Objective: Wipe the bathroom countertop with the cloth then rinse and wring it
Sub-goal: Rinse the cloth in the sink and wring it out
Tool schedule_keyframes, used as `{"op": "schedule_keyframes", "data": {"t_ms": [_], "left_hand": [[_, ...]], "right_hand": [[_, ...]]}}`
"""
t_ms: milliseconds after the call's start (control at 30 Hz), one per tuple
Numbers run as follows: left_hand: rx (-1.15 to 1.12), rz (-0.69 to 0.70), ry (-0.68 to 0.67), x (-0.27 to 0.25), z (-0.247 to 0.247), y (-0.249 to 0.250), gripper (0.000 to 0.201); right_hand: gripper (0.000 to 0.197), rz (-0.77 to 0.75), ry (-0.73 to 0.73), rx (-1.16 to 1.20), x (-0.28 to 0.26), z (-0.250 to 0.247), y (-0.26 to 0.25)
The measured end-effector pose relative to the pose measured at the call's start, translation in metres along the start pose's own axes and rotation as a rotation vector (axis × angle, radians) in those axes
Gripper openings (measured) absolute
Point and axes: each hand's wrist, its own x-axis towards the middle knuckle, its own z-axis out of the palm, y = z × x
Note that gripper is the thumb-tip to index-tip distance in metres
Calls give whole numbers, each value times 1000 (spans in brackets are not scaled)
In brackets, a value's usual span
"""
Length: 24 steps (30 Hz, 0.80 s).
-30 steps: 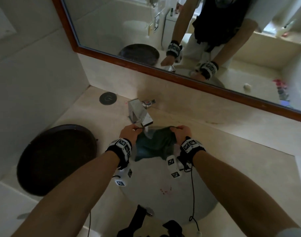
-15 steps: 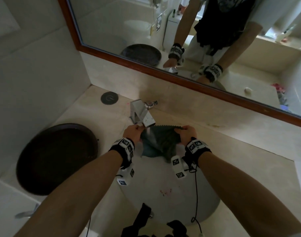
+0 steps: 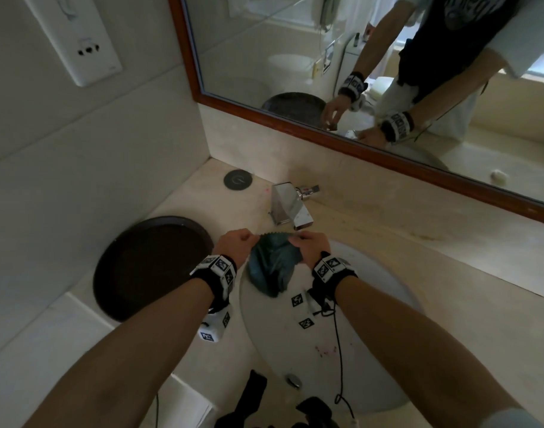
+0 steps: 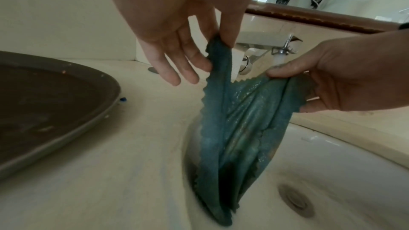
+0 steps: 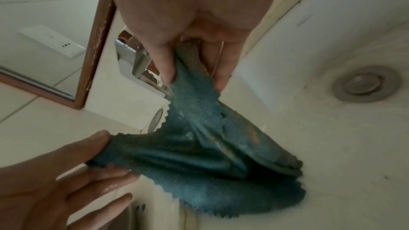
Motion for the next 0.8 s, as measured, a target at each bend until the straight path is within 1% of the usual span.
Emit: {"op": "schedule_keyframes", "data": {"t_ms": [100,167,267,367,533,700,800], "left_hand": [[33,20,7,1,-1,-1,30],[50,33,-2,3,2,4,28],[34,47,-39,7,14,17,27],[-5,58,-67,11,30,35,28],[-34,65,-127,18,50,57,28],[-42,26,-153,27,54,53,29],[-36,17,-146,31,51,49,27]], "right_hand": [[7,-34,3,11,17,-1,15],[6,-52,22,22,13,-11,11],[9,-42,93,52,-3,-31,-5],[18,-41,164,45,-8,-51,-11],[18,-47,240,-25,-2,-77,-15],[13,-45,249,-72,9,-81,-25],[11,-79,252,-126,18,-75,-33]]}}
